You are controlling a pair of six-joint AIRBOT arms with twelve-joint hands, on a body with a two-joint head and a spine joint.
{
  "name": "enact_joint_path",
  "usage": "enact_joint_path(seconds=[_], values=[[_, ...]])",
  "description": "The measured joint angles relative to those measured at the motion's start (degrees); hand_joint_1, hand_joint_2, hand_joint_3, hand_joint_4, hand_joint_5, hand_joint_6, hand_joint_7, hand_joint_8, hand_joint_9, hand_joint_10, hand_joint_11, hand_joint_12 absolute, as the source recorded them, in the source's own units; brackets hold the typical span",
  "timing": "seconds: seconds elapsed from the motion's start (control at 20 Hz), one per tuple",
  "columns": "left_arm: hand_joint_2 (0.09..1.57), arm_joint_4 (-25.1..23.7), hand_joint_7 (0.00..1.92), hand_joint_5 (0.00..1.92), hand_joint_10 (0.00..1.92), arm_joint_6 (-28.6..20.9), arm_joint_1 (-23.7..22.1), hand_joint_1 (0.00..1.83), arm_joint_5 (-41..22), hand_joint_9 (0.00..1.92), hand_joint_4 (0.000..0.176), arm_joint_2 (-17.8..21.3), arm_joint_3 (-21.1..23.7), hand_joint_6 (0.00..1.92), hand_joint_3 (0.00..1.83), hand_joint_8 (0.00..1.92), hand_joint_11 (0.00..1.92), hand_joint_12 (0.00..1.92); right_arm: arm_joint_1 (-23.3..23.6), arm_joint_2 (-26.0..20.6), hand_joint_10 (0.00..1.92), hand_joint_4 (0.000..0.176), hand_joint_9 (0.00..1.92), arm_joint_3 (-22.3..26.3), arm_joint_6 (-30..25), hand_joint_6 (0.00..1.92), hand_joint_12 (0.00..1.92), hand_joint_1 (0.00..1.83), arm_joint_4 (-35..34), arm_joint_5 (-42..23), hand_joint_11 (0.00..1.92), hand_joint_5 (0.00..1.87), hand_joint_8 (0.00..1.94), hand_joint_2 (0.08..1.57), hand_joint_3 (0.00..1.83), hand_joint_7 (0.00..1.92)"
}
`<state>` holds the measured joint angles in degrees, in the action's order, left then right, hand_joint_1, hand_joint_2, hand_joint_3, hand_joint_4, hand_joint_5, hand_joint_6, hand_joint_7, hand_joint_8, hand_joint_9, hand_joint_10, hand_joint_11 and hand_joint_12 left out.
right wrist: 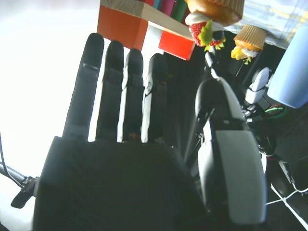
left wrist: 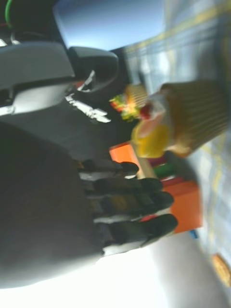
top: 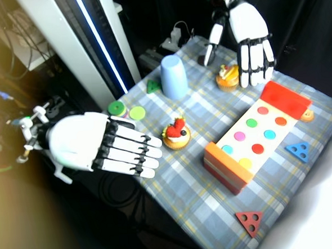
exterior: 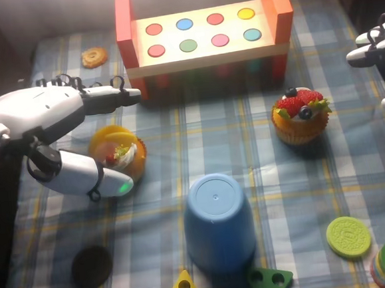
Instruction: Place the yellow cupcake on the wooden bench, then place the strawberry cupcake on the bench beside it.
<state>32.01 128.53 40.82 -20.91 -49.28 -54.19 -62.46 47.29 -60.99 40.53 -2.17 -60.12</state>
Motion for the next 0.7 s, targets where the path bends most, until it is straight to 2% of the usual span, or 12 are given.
enact_joint_path(seconds=[0.1,0.25,0.3,0.35,0.4,0.5,0.55,0.6,0.65,0.7], values=[[0.94,0.7,0.39,0.25,0.0,1.2,-0.7,0.91,1.6,0.37,0.176,-0.9,-0.7,0.0,0.01,0.0,0.0,0.58,0.0,0.0,0.0,0.0,0.54,0.0,0.0,0.0,0.2,0.52,0.0,0.0,0.48,0.65,0.0,1.3,0.0,0.58],[0.92,1.2,0.47,0.32,0.01,1.3,-1.2,0.93,2.3,0.43,0.176,-1.4,-1.0,0.01,0.0,0.01,0.0,0.67,0.0,0.0,0.01,0.0,0.55,0.0,-0.2,0.01,0.19,0.51,-0.1,0.0,0.5,0.68,0.01,1.3,0.0,0.6],[0.95,1.3,0.55,0.43,0.01,1.3,-1.3,0.92,2.3,0.47,0.176,-1.5,-1.4,0.01,0.0,0.01,0.0,0.67,0.0,0.0,0.0,0.0,0.55,0.0,-0.2,0.01,0.19,0.5,-0.1,0.0,0.5,0.69,0.01,1.3,0.0,0.61],[0.96,1.5,0.64,0.55,0.02,1.3,-1.4,0.93,2.3,0.53,0.153,-1.8,-1.8,0.02,0.0,0.02,0.0,0.72,0.0,0.0,0.0,0.0,0.55,0.0,-0.2,0.01,0.18,0.49,-0.1,0.0,0.5,0.7,0.01,1.3,0.0,0.61],[1.03,1.9,0.79,0.77,0.01,1.8,-1.4,0.98,2.3,0.6,0.097,-2.0,-2.0,0.02,0.0,0.02,0.0,0.71,0.0,0.0,0.0,0.0,0.56,0.0,-0.2,0.0,0.18,0.49,0.0,0.0,0.52,0.7,0.0,1.3,0.0,0.61],[1.06,3.6,0.84,0.85,0.02,3.5,-1.7,1.01,2.8,0.64,0.088,-2.7,-2.4,0.01,0.0,0.02,0.0,0.77,0.0,0.0,0.0,0.0,0.57,0.0,-0.2,0.0,0.18,0.5,0.0,0.0,0.52,0.71,0.0,1.3,0.0,0.62],[1.1,4.0,0.86,0.93,0.01,3.6,-1.9,1.01,2.8,0.66,0.158,-2.9,-2.5,0.8,0.01,0.01,0.0,0.8,0.0,0.0,0.0,0.0,0.57,-0.1,-0.2,0.0,0.18,0.51,0.0,0.0,0.52,0.71,0.0,1.3,0.0,0.62],[1.14,4.1,0.89,0.9,0.01,3.6,-2.0,0.99,2.7,0.66,0.172,-3.1,-2.8,1.05,0.01,0.02,0.0,0.8,0.0,0.0,0.01,0.0,0.57,-0.1,-0.2,0.01,0.18,0.51,-0.1,0.0,0.52,0.72,0.01,1.3,0.0,0.63],[1.19,4.5,0.8,0.92,0.0,3.6,-2.0,1.14,2.6,0.67,0.048,-3.3,-3.0,1.07,0.0,1.04,0.0,0.75,0.0,0.0,0.01,0.0,0.58,-0.1,-0.2,0.01,0.18,0.5,-0.1,0.0,0.53,0.72,0.01,1.31,0.0,0.64],[1.18,4.5,0.82,0.89,0.02,3.7,-2.0,1.17,2.5,0.73,0.035,-3.3,-3.0,1.08,0.0,1.23,0.0,0.83,0.0,0.0,0.01,0.0,0.59,-0.1,-0.2,0.01,0.18,0.49,-0.1,0.0,0.53,0.72,0.01,1.31,0.0,0.64]])
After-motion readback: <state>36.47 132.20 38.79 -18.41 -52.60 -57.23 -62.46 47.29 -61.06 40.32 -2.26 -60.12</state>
